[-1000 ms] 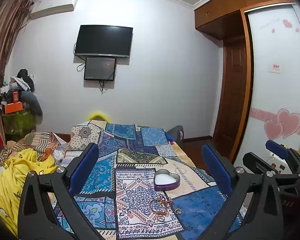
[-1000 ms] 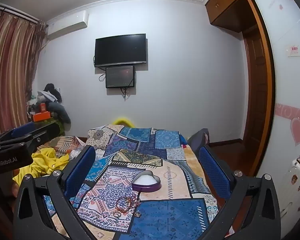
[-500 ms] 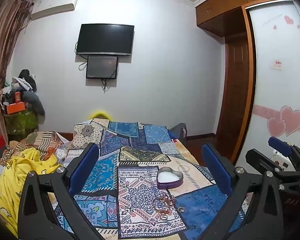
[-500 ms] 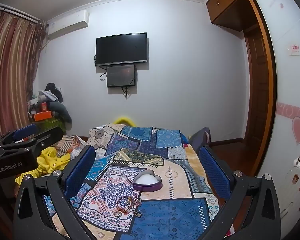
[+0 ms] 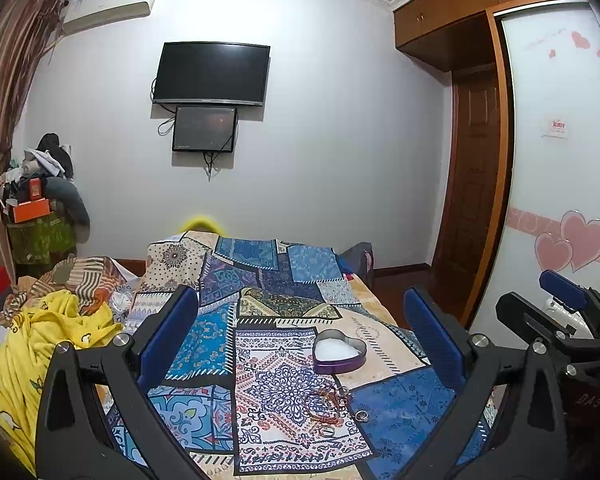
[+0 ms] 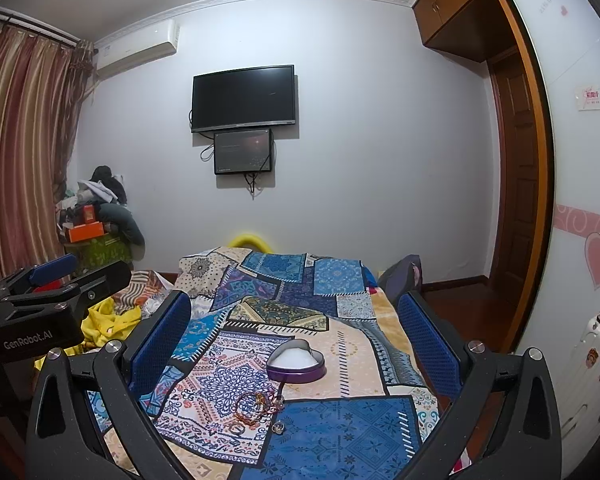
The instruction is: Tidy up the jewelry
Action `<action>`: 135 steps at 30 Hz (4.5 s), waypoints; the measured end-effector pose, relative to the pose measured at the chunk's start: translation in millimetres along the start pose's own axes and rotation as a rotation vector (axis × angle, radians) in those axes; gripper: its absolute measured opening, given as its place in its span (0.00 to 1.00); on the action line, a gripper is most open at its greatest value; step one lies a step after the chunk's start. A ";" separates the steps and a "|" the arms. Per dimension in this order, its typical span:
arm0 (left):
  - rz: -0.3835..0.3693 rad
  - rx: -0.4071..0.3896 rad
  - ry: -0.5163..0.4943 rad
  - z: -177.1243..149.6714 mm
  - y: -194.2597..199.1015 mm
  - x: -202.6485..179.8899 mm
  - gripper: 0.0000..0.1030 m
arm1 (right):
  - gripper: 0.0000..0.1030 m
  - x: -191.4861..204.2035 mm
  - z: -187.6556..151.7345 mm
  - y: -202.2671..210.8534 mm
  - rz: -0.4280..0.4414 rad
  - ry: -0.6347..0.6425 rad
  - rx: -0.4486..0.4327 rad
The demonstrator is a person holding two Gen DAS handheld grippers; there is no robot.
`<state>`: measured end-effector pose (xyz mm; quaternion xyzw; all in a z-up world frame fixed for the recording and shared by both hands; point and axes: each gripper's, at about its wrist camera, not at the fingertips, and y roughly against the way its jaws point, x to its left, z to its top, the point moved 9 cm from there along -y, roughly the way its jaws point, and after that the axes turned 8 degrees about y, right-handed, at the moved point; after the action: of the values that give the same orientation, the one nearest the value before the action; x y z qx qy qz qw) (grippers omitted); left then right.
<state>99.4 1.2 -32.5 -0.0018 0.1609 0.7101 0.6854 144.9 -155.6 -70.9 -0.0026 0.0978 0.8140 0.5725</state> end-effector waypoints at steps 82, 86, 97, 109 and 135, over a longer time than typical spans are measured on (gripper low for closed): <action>0.004 0.569 0.015 -148.6 -116.6 53.7 0.81 | 0.93 -2.7 -171.1 -100.4 0.098 0.028 0.566; -0.027 0.628 0.002 -168.2 -120.6 46.0 0.68 | 0.79 9.3 -184.8 -104.7 0.184 0.004 0.610; -0.130 0.769 0.029 -202.1 -124.7 25.3 0.45 | 0.37 37.2 -201.0 -113.4 0.306 0.056 0.652; -0.175 0.838 0.016 -222.5 -130.3 7.9 0.39 | 0.09 42.0 -204.7 -120.4 0.322 0.086 0.632; -0.149 0.782 -0.026 -216.3 -137.3 5.2 0.20 | 0.32 45.1 -203.4 -127.0 0.334 0.060 0.670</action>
<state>185.7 -42.5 -269.9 0.2565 0.4098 0.5435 0.6862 225.8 -105.2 -295.5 0.1771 0.3747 0.8184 0.3980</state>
